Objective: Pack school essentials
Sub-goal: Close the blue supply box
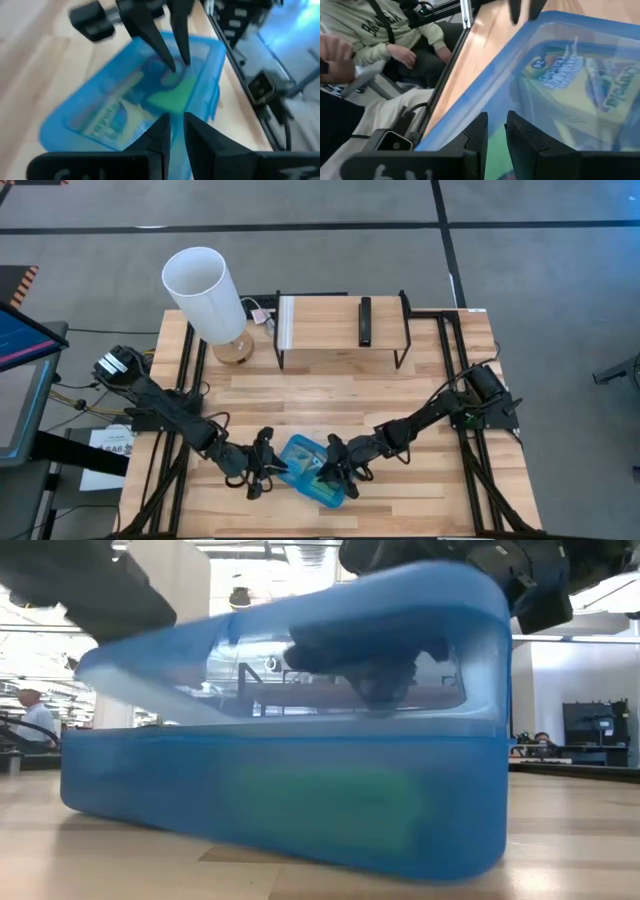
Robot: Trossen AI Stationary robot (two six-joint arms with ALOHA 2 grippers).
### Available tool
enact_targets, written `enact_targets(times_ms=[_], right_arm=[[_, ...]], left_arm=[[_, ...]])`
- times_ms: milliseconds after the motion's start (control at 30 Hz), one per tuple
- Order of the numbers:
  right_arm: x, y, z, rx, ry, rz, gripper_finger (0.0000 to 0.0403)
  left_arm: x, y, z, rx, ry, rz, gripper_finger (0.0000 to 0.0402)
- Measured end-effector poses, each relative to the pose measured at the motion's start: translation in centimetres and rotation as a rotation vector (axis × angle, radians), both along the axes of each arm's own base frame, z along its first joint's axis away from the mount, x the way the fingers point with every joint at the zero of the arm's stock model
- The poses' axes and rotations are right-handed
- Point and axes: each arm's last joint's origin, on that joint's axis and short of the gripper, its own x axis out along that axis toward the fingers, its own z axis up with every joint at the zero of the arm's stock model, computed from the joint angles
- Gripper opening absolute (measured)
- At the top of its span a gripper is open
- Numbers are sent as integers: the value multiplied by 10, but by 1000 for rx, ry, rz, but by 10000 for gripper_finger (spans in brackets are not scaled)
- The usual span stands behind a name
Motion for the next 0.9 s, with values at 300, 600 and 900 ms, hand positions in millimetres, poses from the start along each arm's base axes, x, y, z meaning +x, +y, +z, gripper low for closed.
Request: enact_targets(times_ms=[300, 600, 900], right_arm=[[-9, 18, -2, 20, 36, 41, 91], [-20, 33, -9, -7, 106, 85, 91], [-21, 32, -10, -13, 128, 82, 91]], left_arm=[[11, -11, -30, -9, 32, -62, 41], [13, -12, -34, -35, 42, -59, 41], [13, -11, -34, -34, 46, -55, 41]])
